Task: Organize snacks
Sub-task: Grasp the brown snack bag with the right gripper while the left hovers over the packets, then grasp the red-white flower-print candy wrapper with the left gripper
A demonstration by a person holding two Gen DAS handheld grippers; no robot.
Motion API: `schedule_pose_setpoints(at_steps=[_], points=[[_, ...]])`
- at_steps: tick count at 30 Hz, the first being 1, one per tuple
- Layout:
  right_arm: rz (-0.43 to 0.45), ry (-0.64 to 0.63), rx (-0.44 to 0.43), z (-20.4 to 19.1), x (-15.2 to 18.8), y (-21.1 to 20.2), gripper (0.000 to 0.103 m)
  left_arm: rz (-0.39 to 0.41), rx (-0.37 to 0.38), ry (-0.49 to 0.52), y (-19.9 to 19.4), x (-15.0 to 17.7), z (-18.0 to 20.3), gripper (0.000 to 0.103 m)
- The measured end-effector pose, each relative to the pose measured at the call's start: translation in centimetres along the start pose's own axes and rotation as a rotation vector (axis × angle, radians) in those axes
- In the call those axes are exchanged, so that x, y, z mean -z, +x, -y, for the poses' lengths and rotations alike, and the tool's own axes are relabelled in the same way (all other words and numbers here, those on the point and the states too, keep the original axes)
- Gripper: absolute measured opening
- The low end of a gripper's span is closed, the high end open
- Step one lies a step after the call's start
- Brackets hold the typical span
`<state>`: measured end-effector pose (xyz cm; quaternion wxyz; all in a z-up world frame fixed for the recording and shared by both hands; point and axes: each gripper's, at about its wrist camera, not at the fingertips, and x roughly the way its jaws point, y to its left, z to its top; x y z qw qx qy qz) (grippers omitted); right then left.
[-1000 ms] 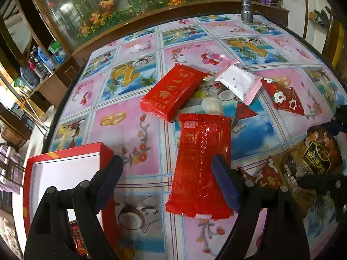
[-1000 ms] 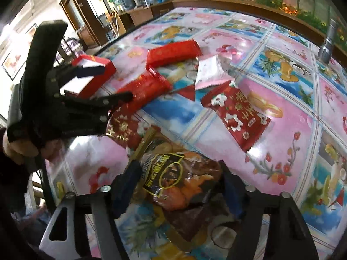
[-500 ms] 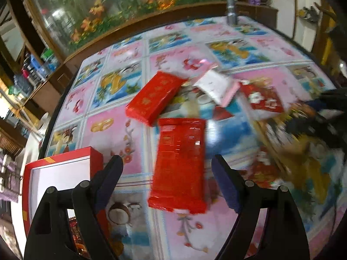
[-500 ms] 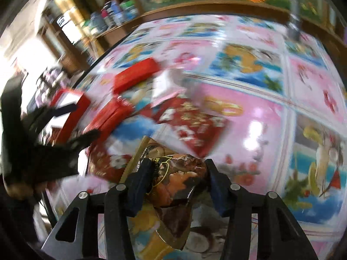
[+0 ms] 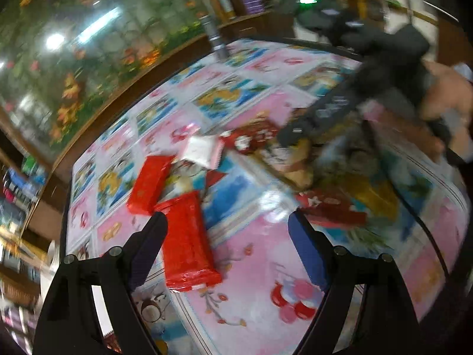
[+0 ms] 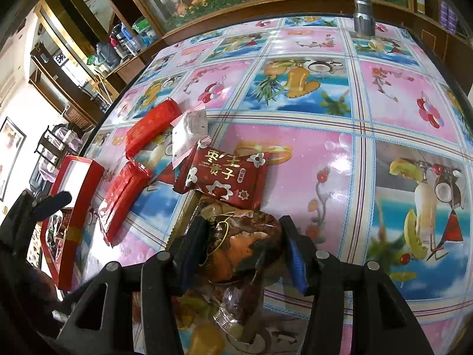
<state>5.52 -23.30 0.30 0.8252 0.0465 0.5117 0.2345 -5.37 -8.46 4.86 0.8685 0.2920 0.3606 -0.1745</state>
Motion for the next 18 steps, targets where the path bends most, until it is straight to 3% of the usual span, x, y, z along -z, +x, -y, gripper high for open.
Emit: schedule_pose_setpoints(at_steps=[4,7,11,14,18], points=[[0.001,-0.016,0.011,-0.5,0.1,0.2,0.056,0.013,0.014,0.087,-0.5,-0.1,1.8,0.084],[0.002,-0.016,0.011,-0.5,0.0,0.2,0.056,0.028,0.062,0.069,-1.0,-0.6,2.3,0.084],[0.003,-0.020,0.016,-0.6,0.1,0.2,0.057,-0.012,0.162,0.029,-0.7,-0.9,3.8,0.084],[0.002,-0.020,0.016,-0.6,0.1,0.3,0.057,-0.009,0.139,0.073,-0.1,-0.9,5.4,0.084],[0.003,-0.021,0.017,-0.6,0.1,0.3,0.057,-0.040,0.187,0.039,1.3,-0.7,4.9,0.084]])
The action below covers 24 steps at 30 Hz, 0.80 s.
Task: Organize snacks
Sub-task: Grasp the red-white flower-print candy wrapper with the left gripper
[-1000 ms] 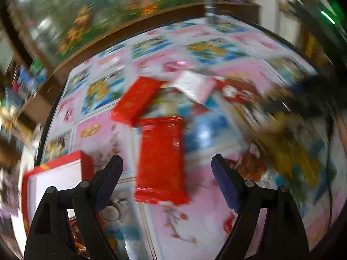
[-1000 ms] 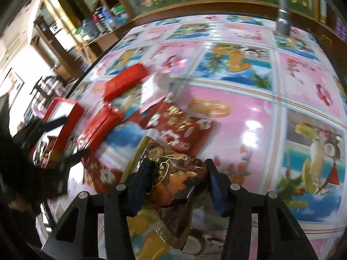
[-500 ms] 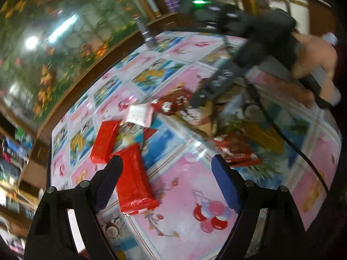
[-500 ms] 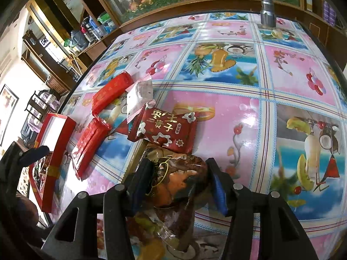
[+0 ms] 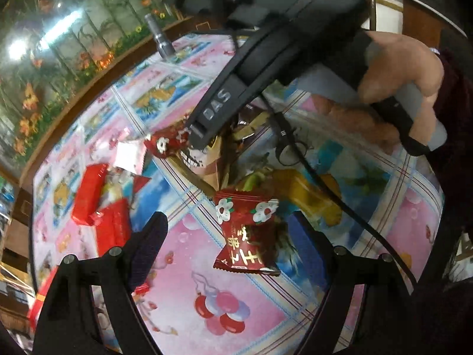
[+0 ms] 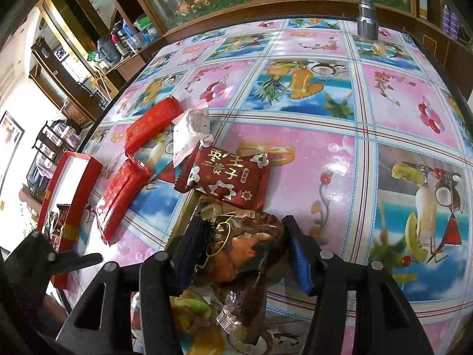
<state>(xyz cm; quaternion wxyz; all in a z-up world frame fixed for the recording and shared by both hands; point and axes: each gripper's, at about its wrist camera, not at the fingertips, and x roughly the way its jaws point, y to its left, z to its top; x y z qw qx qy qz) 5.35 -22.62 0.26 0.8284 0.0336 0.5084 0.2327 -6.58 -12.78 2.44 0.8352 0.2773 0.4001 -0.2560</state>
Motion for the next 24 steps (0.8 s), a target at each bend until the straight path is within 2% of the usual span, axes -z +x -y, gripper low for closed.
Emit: schedule_pose_setpoints(at_steps=[4,6,7,8,9,12,16,17,24], points=[[0.001,-0.002,0.002,-0.1,0.0,0.0,0.057,-0.010,0.035,-0.074,1.1,0.3,-1.3,0.082],[0.000,0.000,0.001,0.0,0.0,0.0,0.057,-0.008,0.045,-0.094,1.3,0.5,-1.6,0.074],[0.001,-0.001,0.000,-0.1,0.0,0.0,0.057,-0.015,0.059,-0.101,1.4,0.6,-1.7,0.062],[0.001,-0.003,0.001,-0.1,0.0,0.0,0.057,-0.022,0.069,-0.105,1.6,0.7,-1.7,0.056],[0.001,-0.004,0.001,-0.1,0.0,0.1,0.058,-0.019,0.079,-0.112,1.7,0.9,-1.7,0.054],[0.005,-0.017,0.006,-0.2,0.0,0.1,0.058,-0.009,0.122,-0.136,1.6,1.0,-1.6,0.038],[-0.001,-0.029,-0.023,-0.4,0.1,0.2,0.054,-0.001,0.132,-0.170,1.3,1.3,-1.7,0.034],[-0.003,-0.026,-0.033,-0.4,0.1,0.2,0.053,0.001,0.137,-0.183,1.2,1.5,-1.8,0.030],[-0.015,0.022,-0.121,0.0,0.0,0.2,0.046,0.022,0.114,-0.288,-0.1,3.0,-3.4,0.030]])
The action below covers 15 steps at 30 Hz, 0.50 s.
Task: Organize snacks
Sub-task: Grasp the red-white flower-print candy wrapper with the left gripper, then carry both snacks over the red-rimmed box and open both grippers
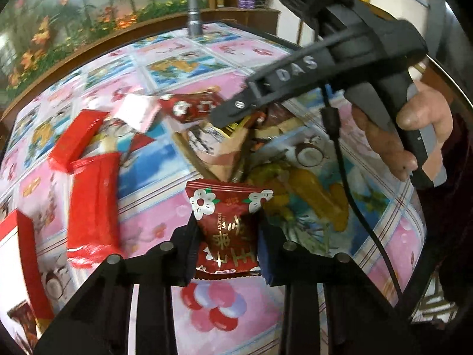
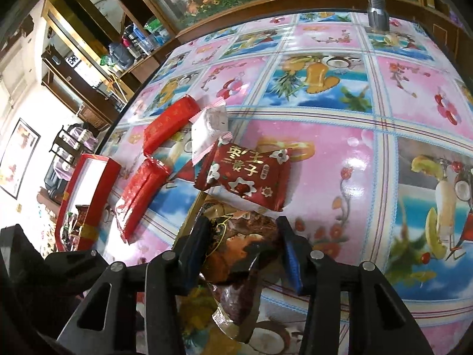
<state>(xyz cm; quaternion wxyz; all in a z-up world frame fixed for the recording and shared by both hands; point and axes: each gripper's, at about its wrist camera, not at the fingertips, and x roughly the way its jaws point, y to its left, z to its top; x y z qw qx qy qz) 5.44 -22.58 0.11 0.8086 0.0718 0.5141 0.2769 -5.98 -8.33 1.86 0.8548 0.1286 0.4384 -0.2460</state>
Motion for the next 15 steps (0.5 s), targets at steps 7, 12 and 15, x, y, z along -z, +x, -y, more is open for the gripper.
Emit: schedule_pose_setpoints(at_steps=[7,12,15], points=[[0.010,0.003,-0.062,-0.5,0.1,-0.1,0.041,0.059,-0.088,-0.064,-3.8,1.1,-1.5,0.030],[-0.042,-0.045,-0.048,-1.6,0.4,0.8,0.050,0.087,-0.124,-0.106,-6.2,2.1,-3.0,0.030],[-0.049,-0.115,-0.015,-3.1,0.7,1.1,0.059,0.096,-0.148,-0.126,-7.1,2.5,-4.1,0.030]])
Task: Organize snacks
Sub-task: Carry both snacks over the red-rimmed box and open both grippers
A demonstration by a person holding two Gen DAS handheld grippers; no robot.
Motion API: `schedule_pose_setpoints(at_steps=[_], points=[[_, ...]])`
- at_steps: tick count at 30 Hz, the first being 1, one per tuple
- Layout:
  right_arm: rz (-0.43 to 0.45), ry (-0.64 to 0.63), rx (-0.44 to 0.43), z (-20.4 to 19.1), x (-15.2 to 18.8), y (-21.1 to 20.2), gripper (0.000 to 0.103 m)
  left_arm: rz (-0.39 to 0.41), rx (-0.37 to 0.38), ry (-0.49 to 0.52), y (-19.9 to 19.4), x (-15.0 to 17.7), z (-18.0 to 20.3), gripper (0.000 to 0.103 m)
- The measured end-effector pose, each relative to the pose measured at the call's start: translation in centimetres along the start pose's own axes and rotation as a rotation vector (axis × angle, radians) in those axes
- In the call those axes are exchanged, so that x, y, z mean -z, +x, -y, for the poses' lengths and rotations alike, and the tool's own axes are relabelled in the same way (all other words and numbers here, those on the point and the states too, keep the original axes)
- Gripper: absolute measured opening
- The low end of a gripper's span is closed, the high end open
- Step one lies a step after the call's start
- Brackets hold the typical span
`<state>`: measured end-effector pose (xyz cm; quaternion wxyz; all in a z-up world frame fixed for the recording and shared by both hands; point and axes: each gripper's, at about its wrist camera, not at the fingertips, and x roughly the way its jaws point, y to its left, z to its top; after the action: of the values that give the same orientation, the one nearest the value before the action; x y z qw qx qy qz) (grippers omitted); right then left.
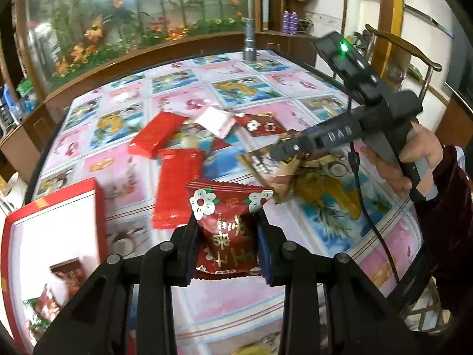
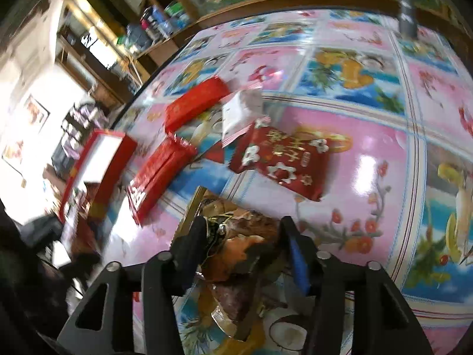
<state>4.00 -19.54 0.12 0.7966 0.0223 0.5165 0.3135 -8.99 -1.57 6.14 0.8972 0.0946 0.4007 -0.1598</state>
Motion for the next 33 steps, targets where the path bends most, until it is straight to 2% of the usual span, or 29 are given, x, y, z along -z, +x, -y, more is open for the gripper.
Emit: schedule_pose_setpoints(at_steps=[3,6,8,16,20,22,25,29,32,33], points=[[0.000,-0.063,0.025,-1.6,0.6,0.3,0.068,0.006,-0.021,-0.020,-0.4,0.2,-0.9,0.031],[0.036,-0.122,0.132,-3.4,1.5,0.7,0.069,0.019,-0.035,-0.040,-1.0,0.4,-1.9,0.031],[0.063,-0.113,0.159,-3.9,2.1,0.7,0.067,0.029,-0.039,-0.055,-1.6,0.7,-2.6,0.031],[0.144,-0.028,0.174,-5.1,4.4,-0.9,0.046,0.065,-0.062,-0.172,-3.8,2.4,-7.1,0.031],[0.138,-0.001,0.117,-5.9,4.9,-1.0,0.038,0.080,-0.094,-0.231,-5.1,4.0,-9.6,0.031],[0.130,0.020,0.066,-6.4,5.0,-1.2,0.030,0.085,-0.107,-0.243,-5.7,4.6,-10.4,0.031],[0.124,0.015,0.047,-7.6,4.9,-1.3,0.026,0.092,-0.149,-0.259,-6.6,5.7,-11.8,0.031],[0.079,-0.042,0.082,-9.9,4.8,-0.7,0.026,0.096,-0.163,-0.316,-7.5,7.3,-13.8,0.031],[0.040,-0.115,0.165,-11.3,5.3,-0.5,0.030,0.105,-0.171,-0.323,-8.1,8.1,-14.5,0.031],[0.004,-0.133,0.170,-11.5,5.7,-0.5,0.036,0.110,-0.169,-0.330,-8.4,8.4,-14.8,0.031]])
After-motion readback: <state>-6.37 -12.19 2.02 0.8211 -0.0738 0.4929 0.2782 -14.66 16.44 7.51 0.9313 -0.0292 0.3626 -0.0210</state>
